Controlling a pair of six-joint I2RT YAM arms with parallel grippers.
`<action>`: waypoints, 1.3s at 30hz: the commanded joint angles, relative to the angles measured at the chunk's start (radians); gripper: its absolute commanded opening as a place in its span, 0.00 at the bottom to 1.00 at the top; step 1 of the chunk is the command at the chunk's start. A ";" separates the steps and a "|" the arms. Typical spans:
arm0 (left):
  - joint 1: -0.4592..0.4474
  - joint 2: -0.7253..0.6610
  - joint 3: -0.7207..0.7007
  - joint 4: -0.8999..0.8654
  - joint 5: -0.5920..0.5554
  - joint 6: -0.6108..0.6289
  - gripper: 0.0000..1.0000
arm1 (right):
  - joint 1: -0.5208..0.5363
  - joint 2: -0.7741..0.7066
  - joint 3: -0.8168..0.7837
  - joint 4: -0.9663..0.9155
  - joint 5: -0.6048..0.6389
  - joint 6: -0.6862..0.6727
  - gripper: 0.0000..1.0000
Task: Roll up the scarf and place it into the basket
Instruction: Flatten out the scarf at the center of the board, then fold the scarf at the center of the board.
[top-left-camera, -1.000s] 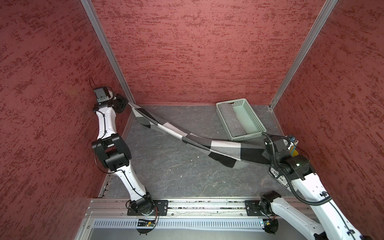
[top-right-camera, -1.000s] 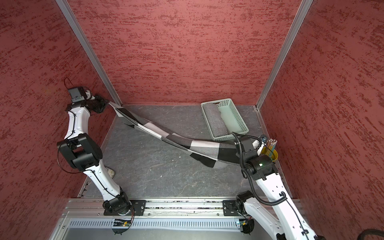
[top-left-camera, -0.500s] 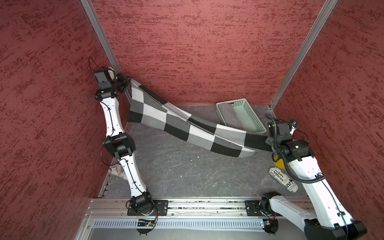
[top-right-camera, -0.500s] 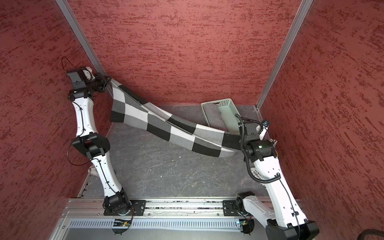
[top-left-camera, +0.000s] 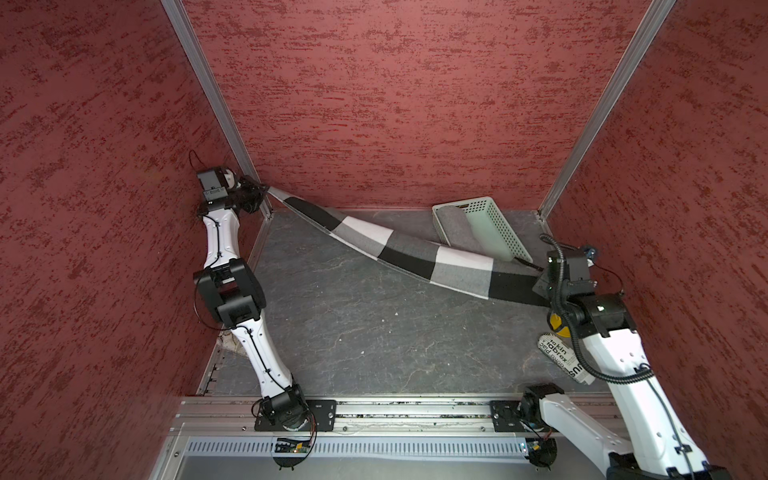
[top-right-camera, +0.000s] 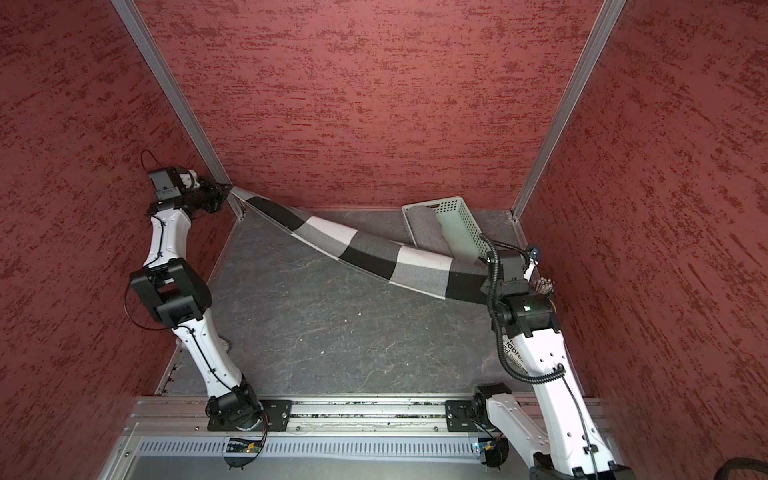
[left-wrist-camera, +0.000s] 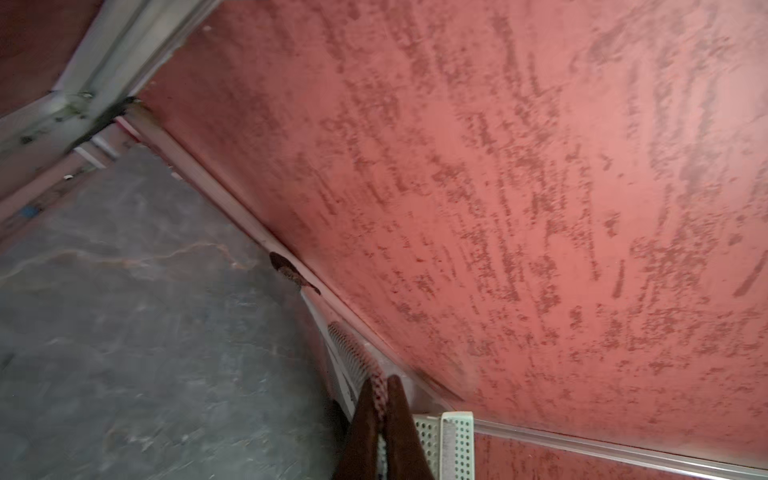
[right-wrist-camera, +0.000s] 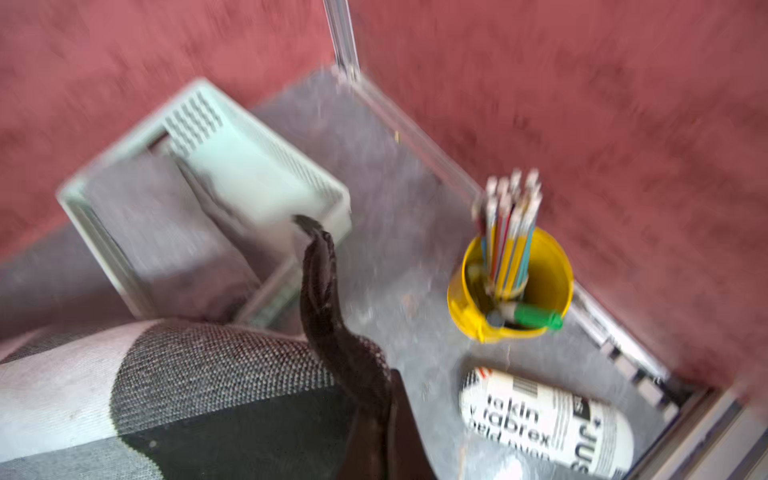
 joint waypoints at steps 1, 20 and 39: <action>0.080 -0.077 -0.211 0.024 -0.038 0.119 0.00 | -0.011 -0.055 -0.088 -0.040 -0.065 0.067 0.00; 0.183 -0.151 -0.581 0.007 -0.152 0.205 0.07 | -0.010 -0.273 -0.372 -0.017 -0.196 0.385 0.00; 0.080 -0.268 -0.488 -0.026 -0.126 0.255 0.00 | 0.156 -0.117 -0.497 0.073 -0.234 0.487 0.63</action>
